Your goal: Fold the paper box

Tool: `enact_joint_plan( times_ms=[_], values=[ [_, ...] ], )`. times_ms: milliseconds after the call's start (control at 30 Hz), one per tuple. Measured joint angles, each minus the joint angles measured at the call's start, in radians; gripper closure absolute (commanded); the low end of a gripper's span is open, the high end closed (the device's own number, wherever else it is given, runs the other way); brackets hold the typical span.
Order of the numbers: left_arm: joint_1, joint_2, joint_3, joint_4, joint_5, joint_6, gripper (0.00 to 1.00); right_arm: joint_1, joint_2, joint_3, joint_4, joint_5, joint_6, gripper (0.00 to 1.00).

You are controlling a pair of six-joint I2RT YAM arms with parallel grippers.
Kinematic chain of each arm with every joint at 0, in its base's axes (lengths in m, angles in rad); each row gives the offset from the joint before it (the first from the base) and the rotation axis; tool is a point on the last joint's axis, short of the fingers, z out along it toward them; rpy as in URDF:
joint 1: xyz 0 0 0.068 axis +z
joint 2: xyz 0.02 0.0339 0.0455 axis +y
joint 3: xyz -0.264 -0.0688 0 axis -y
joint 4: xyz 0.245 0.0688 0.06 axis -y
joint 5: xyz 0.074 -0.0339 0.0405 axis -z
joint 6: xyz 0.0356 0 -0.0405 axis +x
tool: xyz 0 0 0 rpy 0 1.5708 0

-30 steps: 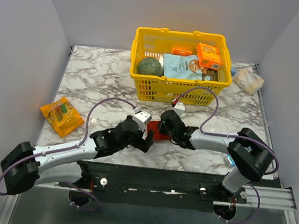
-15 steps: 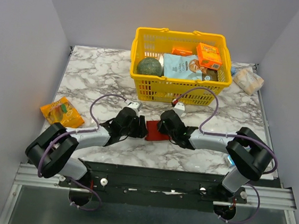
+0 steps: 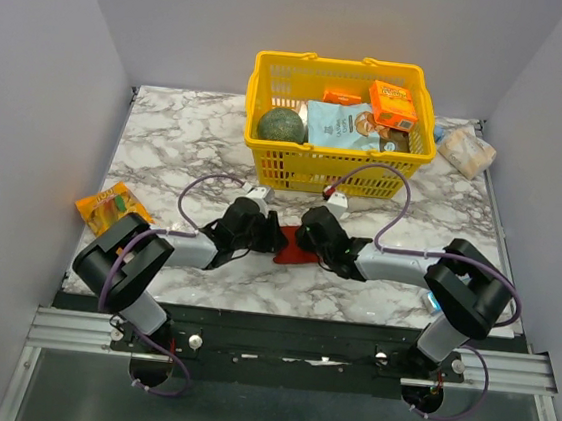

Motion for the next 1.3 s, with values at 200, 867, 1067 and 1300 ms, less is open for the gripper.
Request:
enact_joint_plan(
  times_ms=[200, 867, 1067, 1300],
  values=[
    [0.011, 0.099, 0.056, 0.078, 0.032, -0.001, 0.65, -0.013, -0.002, -0.002, 0.008, 0.008, -0.015, 0.59],
    [0.094, -0.080, 0.186, -0.251, 0.003, 0.153, 0.06, 0.011, -0.394, -0.136, -0.132, -0.185, -0.549, 0.20],
    [0.182, -0.181, 0.190, -0.346, -0.011, 0.183, 0.05, 0.011, -0.349, -0.101, -0.159, -0.187, -0.717, 0.20],
    [0.193, -0.208, 0.169, -0.392, -0.012, 0.188, 0.05, 0.059, -0.266, -0.054, -0.159, -0.138, -0.843, 0.21]
  ],
)
